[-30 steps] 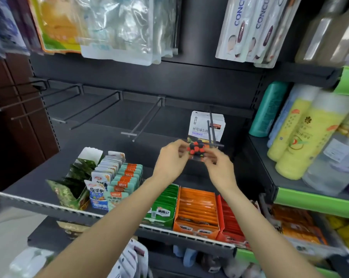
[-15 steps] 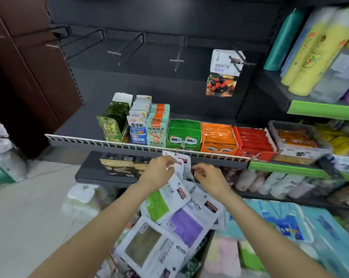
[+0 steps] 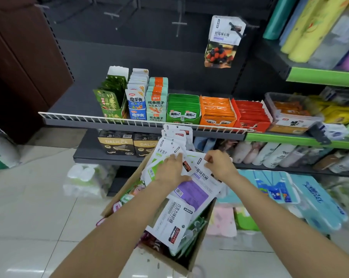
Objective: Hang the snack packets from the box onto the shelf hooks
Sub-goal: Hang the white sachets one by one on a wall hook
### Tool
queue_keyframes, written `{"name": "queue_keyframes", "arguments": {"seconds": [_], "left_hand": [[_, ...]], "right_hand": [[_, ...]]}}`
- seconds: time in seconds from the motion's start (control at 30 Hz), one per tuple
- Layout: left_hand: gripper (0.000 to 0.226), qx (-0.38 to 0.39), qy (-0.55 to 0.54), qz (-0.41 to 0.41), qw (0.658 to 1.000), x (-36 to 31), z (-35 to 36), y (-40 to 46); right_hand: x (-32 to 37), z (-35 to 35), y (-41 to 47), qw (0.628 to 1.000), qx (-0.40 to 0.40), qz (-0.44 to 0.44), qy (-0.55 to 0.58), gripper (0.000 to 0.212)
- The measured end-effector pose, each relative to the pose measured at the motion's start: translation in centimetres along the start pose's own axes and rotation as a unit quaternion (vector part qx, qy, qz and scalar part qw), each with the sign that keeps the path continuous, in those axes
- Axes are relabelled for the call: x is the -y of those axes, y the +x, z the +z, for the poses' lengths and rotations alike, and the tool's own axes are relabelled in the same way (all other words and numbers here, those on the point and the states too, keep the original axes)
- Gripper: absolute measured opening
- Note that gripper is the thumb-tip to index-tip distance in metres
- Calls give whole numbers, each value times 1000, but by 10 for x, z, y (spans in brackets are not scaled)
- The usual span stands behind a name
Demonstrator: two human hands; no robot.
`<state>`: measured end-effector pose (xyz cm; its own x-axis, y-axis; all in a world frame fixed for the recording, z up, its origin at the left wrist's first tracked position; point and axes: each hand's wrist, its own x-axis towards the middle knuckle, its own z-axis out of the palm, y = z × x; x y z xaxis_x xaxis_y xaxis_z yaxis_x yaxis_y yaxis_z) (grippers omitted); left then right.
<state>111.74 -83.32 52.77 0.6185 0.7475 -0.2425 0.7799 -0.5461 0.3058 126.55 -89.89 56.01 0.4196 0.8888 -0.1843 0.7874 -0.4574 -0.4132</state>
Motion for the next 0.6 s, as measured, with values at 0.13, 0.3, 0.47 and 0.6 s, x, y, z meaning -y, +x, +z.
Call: {"name": "queue_keyframes", "arguments": {"seconds": [0.13, 0.3, 0.47, 0.6], "left_hand": [[59, -9, 37, 19, 999, -7, -2, -9], [41, -92, 34, 9, 995, 0, -26, -18], [18, -253, -79, 31, 964, 16, -64, -22], [20, -333, -150, 46, 930, 10, -101, -28]], "right_hand": [[5, -6, -5, 998, -2, 4, 56, 14], [18, -31, -7, 985, -45, -53, 160, 26], [34, -58, -9, 976, -94, -73, 183, 27], [42, -79, -11, 974, -110, -84, 180, 29]]}}
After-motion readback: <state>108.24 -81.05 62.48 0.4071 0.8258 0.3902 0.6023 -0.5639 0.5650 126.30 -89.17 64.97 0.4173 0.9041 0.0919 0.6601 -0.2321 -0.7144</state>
